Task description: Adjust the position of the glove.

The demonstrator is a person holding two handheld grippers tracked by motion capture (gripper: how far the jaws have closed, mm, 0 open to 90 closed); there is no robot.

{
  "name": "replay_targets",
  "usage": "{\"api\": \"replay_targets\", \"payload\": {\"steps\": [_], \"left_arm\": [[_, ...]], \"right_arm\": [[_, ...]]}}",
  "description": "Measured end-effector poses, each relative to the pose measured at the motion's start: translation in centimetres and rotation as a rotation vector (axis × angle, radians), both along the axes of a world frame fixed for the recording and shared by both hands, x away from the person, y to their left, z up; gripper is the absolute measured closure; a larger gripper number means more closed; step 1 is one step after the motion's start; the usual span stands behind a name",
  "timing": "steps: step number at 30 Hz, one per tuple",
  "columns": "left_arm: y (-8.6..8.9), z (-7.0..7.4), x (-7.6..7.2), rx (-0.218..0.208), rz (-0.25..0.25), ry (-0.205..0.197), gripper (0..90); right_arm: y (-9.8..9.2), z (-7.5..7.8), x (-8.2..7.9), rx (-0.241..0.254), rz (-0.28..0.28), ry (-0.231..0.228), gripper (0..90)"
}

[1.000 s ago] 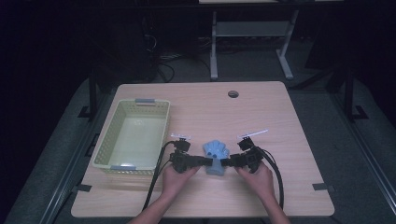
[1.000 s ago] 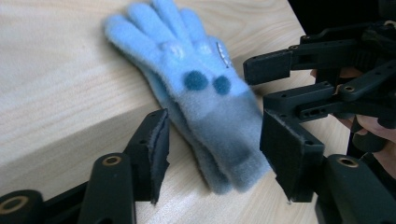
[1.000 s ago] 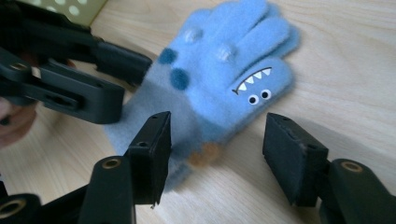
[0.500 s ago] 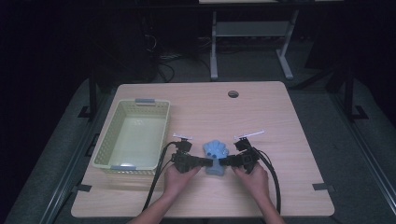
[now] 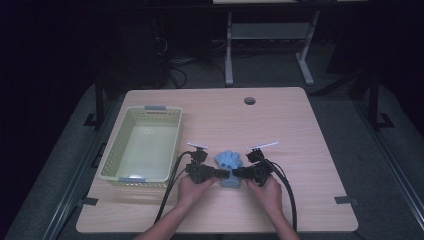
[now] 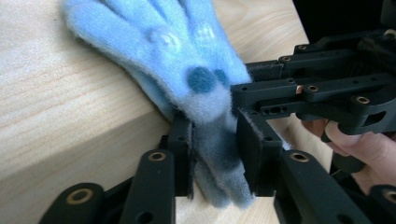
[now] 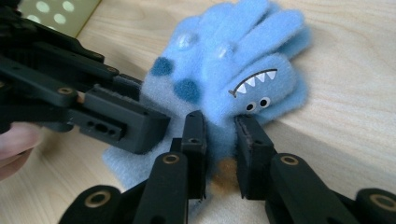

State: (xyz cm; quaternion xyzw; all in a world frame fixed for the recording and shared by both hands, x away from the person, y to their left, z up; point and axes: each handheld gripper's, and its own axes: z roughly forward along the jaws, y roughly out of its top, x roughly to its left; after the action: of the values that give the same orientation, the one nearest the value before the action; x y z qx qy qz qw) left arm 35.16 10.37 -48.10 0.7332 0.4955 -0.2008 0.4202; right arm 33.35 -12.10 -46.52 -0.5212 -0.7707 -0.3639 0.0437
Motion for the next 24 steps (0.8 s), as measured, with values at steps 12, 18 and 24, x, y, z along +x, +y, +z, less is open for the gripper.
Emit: {"api": "replay_targets", "payload": {"steps": [12,18,24], "left_arm": [[-0.21,0.28,0.43,-0.003,-0.010,-0.039,79.0],[-0.09,0.51,0.40,0.001,-0.011,-0.061,79.0],[-0.06,0.60,0.38,-0.010,-0.011,-0.052,79.1]], "right_arm": [[-1.02,-0.38,0.41,0.085,-0.010,0.029,79.7],[-1.09,-0.11,0.39,0.096,-0.004,0.019,80.3],[-1.08,0.21,0.30,0.099,-0.003,0.020,80.8]]}}
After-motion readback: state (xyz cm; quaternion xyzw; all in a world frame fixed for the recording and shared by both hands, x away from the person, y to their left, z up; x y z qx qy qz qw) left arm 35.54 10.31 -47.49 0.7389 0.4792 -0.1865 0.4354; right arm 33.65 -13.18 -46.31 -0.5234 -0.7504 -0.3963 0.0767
